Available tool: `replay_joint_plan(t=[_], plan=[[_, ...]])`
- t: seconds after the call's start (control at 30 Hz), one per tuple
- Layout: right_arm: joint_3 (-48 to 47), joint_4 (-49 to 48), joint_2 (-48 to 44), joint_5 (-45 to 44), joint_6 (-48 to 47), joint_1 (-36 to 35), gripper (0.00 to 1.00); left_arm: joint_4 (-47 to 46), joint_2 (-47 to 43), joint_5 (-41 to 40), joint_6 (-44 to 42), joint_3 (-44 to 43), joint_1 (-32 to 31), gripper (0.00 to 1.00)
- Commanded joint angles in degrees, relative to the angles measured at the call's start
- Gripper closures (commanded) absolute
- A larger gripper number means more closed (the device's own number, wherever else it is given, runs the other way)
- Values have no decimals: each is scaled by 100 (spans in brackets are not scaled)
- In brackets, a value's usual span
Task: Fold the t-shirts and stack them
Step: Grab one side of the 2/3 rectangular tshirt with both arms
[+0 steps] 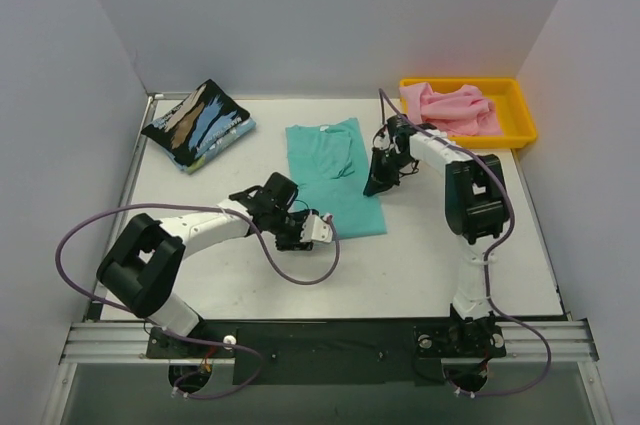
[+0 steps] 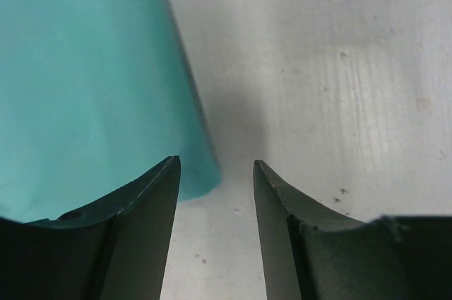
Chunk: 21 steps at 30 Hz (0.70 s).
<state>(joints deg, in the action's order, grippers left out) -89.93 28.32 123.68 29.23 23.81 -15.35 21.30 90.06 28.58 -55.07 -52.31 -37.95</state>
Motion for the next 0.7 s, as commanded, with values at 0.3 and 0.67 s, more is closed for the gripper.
replay_joint_plan(t=[0.3, 0.67], plan=[[2812, 271, -2506, -875, 141, -55, 57, -1082, -208, -388, -57, 810, -406, 45], [3280, -722, -2208, -761, 659, -20, 54, -1331, -226, -801, -337, 951, -415, 52]])
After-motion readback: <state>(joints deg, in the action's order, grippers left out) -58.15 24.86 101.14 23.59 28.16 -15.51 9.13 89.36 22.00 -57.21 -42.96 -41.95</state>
